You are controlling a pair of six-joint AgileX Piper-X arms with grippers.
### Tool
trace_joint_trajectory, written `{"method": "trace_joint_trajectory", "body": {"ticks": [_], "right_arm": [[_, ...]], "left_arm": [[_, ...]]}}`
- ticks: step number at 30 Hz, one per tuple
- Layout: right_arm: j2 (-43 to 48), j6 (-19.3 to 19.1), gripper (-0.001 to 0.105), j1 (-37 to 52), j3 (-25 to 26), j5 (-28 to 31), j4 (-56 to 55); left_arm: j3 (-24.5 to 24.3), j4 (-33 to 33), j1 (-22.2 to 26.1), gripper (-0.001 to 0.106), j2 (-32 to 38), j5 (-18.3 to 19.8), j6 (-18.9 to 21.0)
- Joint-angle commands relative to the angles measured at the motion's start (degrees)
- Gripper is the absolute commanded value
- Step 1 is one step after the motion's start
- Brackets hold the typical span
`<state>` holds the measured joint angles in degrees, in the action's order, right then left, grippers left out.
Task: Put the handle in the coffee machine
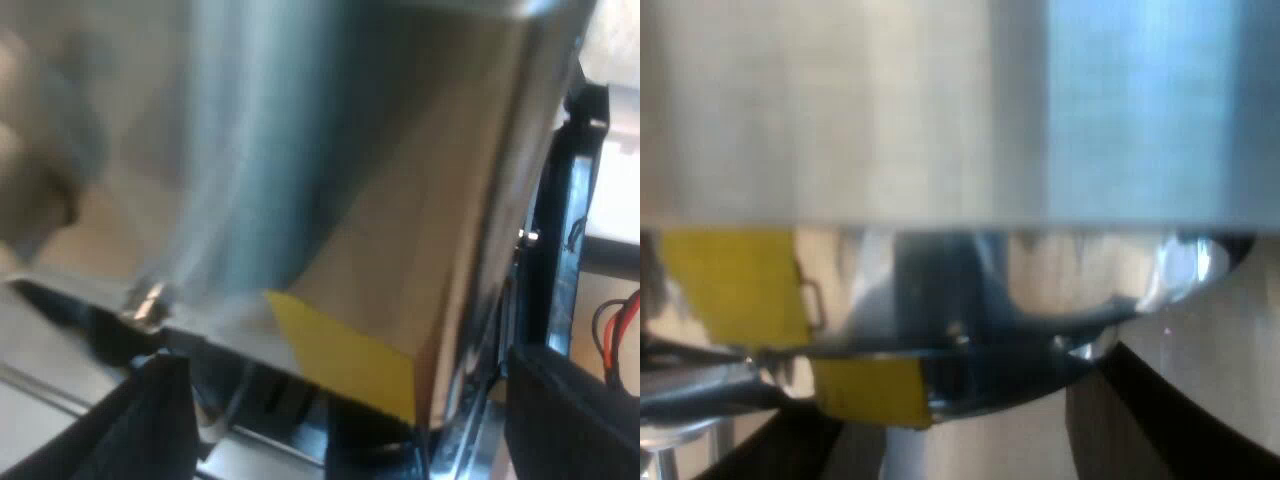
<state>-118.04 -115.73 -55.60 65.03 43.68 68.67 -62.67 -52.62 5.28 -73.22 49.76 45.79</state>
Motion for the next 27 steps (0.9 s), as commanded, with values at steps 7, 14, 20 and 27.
{"method": "trace_joint_trajectory", "body": {"ticks": [7,14,20,27], "right_arm": [[1.44,2.02,0.044,0.11,0.98,-0.25,4.75],[1.44,4.09,0.044,0.11,0.98,-0.25,4.75],[1.44,4.09,0.044,0.11,0.98,-0.25,4.75],[1.44,4.09,0.044,0.11,0.98,-0.25,4.75]], "left_arm": [[-0.58,-0.27,5.9,0.066,5.39,1.17,1.6],[-0.58,-0.04,8.05,0.066,5.52,1.03,1.6],[-0.58,2.01,8.05,0.066,5.52,-2.45,1.81],[-0.58,4.58,7.71,0.042,5.52,-12.0,1.96]]}}
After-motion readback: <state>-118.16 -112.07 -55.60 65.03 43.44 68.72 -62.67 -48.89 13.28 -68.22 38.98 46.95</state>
